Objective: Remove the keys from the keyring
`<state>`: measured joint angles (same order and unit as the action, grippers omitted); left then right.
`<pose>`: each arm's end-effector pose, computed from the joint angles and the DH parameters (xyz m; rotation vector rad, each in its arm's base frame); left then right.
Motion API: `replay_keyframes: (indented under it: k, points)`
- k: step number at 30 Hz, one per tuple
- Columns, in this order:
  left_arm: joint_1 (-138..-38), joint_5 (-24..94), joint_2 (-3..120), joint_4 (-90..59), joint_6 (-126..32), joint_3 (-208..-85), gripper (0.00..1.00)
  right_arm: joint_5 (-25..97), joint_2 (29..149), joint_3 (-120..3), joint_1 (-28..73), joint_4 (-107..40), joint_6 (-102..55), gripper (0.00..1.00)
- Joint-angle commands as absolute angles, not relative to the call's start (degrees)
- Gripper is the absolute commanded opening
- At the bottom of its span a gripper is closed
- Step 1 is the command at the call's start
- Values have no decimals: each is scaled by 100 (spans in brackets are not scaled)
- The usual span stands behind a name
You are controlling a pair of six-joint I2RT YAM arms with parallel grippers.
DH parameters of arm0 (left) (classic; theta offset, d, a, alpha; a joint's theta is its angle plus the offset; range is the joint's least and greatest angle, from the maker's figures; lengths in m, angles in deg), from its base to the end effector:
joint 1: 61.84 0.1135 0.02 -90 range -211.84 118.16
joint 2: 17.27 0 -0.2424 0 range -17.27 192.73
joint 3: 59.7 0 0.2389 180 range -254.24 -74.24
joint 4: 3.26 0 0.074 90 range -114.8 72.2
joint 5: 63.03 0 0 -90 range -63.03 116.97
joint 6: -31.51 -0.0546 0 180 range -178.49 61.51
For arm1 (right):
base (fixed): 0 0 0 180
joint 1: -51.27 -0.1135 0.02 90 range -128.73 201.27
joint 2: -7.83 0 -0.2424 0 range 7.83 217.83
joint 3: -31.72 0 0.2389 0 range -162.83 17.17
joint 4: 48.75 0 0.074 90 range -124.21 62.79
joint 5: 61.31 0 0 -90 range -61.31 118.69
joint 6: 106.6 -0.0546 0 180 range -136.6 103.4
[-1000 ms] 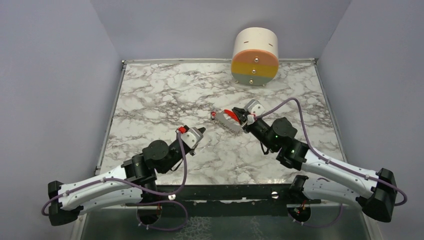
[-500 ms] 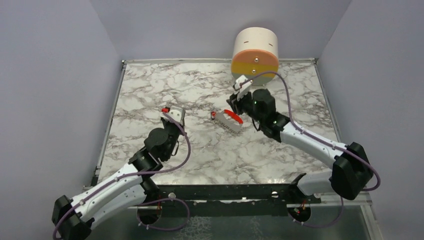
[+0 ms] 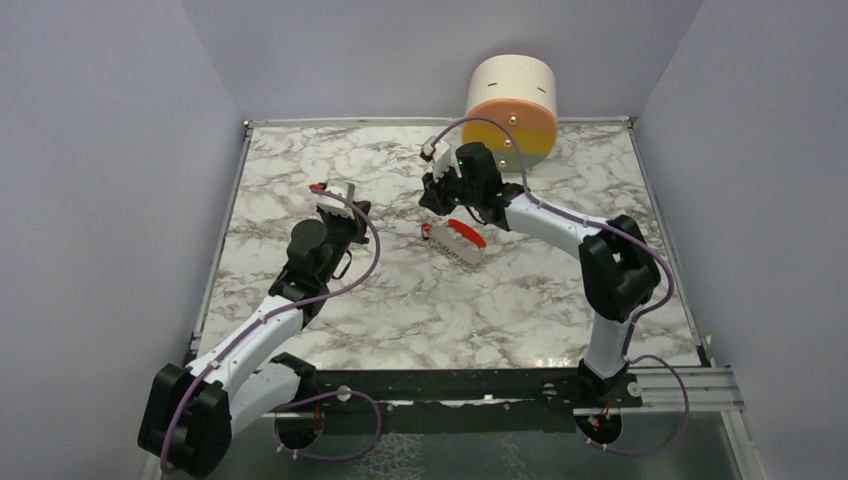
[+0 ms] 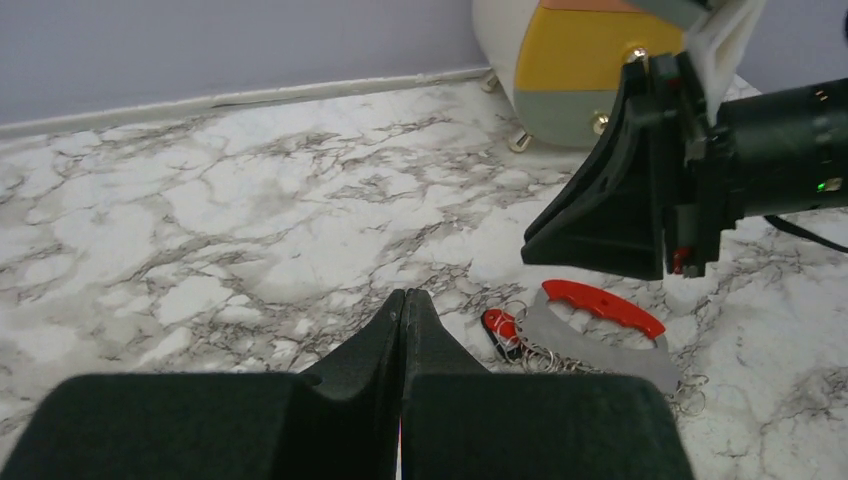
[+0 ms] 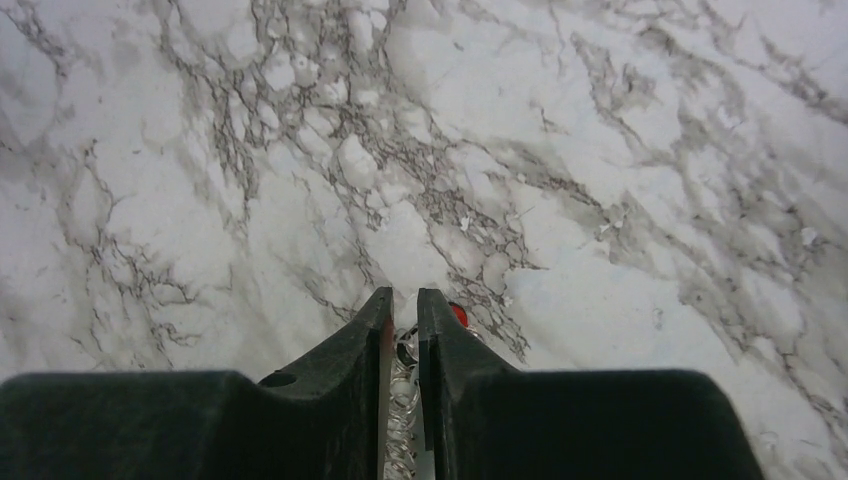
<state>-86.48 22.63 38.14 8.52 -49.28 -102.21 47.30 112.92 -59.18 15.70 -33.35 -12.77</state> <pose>0.2232 -0.0978 0.2572 0.1562 1.5970 -0.3996 0.3348 0.2608 0.2269 -0.9045 1.9268 0.6712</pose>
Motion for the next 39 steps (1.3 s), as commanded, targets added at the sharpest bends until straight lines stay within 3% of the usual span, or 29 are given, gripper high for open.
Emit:
replay_keyframes:
  k: [1,8,28,34,39]
  points:
    - [-8287,3140,4076,1713,-4477,-10213,0,5087,11666,-6232,1651,-2819,-1290,15]
    - [-7592,4196,4759,2492,-3904,-10068,0,5376,12161,-6554,1727,-2550,-1283,15]
    - [-7590,4369,5036,2542,-3997,-10032,1,5356,12597,-6577,1734,-1985,-1115,12]
    - [-7590,4374,4979,2536,-4003,-9999,1,5114,12842,-6731,1734,-1984,-1052,22]
    - [-7590,4398,5019,2543,-3996,-10016,1,5043,12952,-6827,1734,-1937,-999,23]
